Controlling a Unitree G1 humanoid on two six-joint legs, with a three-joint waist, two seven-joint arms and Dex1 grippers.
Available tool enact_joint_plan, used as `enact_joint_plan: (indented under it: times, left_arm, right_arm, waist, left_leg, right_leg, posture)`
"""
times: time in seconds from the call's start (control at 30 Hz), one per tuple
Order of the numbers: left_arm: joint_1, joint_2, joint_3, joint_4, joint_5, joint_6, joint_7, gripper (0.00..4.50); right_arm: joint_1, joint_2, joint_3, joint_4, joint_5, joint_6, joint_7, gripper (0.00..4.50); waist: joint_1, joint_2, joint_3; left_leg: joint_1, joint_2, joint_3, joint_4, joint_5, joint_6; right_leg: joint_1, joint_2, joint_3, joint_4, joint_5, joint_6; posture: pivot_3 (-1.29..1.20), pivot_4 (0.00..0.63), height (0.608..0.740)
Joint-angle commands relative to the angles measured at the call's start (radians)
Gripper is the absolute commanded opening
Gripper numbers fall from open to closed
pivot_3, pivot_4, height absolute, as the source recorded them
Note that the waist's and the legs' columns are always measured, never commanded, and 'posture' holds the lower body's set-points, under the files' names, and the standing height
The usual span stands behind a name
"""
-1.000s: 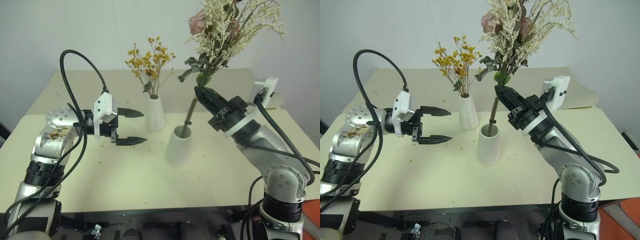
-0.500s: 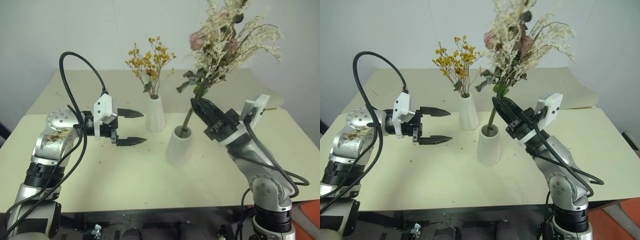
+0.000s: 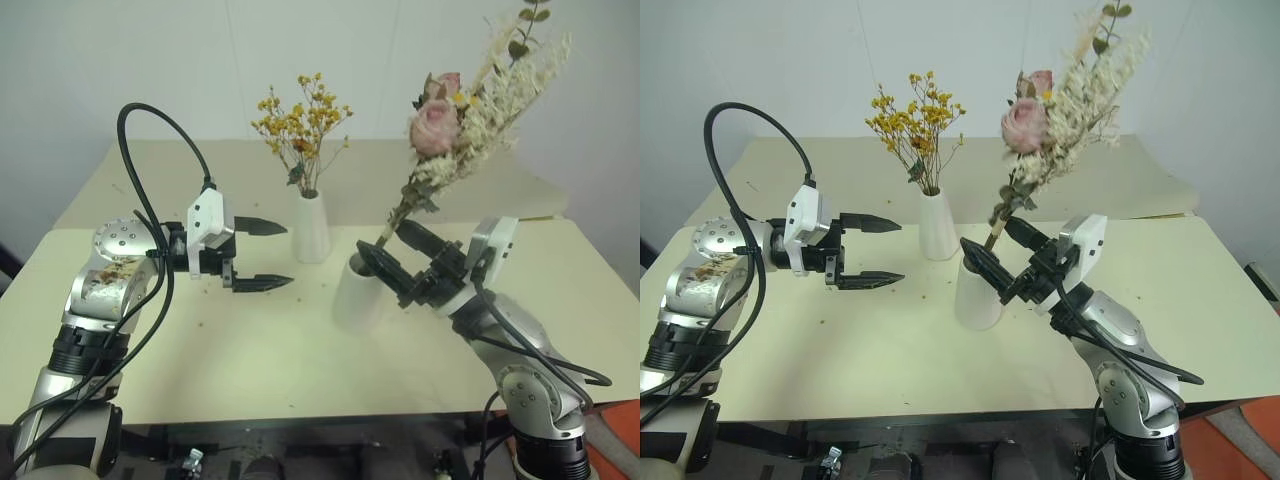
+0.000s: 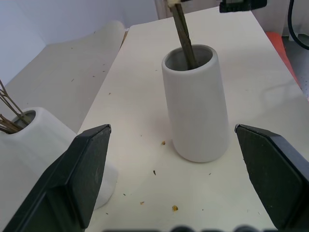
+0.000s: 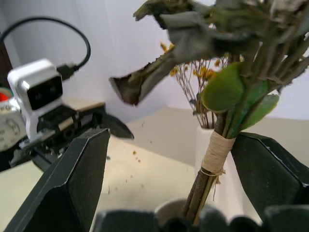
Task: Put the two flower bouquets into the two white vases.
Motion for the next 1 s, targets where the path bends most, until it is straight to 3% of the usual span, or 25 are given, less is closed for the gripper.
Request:
enact_joint_plan:
  times: [0.03, 0.3, 0.57, 0.77, 1.0]
  left_arm:
    - [-0.014, 0.003, 0.018, -0.004, -0.007, -0.020, 0.000, 4.50]
    - [-0.011, 0.000, 0.018, 0.001, -0.005, -0.027, 0.002, 4.50]
    - [0.001, 0.003, 0.036, -0.001, -0.018, -0.027, 0.003, 4.50]
    - [0.056, 0.038, 0.123, -0.015, -0.067, -0.032, -0.011, 4.50]
    - [0.177, 0.180, 0.260, 0.003, -0.068, -0.042, -0.021, 4.50]
  right_arm:
    - [0.002, -0.040, 0.003, -0.051, -0.033, -0.035, 0.035, 4.48]
    - [0.019, -0.144, 0.005, -0.057, -0.158, -0.063, 0.072, 4.48]
    - [0.048, -0.234, -0.104, -0.065, -0.126, -0.053, 0.122, 4.48]
    - [0.147, -0.352, -0.305, -0.075, -0.044, -0.066, 0.238, 4.48]
    - [0.380, -0.528, -0.646, 0.021, -0.013, -0.090, 0.512, 4.48]
  waist:
    - [0.001, 0.000, 0.000]
    - [0.003, 0.000, 0.000]
    - [0.011, 0.000, 0.000]
    - [0.018, 0.000, 0.000]
    - [0.020, 0.000, 0.000]
  left_leg:
    - [0.000, 0.000, 0.000, 0.000, 0.000, 0.000]
    - [0.000, 0.000, 0.000, 0.000, 0.000, 0.000]
    - [0.000, 0.000, 0.000, 0.000, 0.000, 0.000]
    - [0.000, 0.000, 0.000, 0.000, 0.000, 0.000]
    - [0.002, 0.000, 0.001, 0.000, 0.000, 0.000]
  right_leg:
    - [0.000, 0.000, 0.000, 0.000, 0.000, 0.000]
    - [0.000, 0.000, 0.000, 0.000, 0.000, 0.000]
    - [0.000, 0.000, 0.000, -0.001, 0.000, 0.000]
    - [0.001, 0.000, 0.000, -0.001, 0.000, 0.000]
    - [0.003, 0.000, 0.000, -0.002, -0.001, 0.000]
  posture:
    - [0.00, 0.150, 0.740]
    - [0.00, 0.150, 0.740]
    - [0.00, 0.150, 0.740]
    - [0.00, 0.150, 0.740]
    - [0.00, 0.150, 0.740]
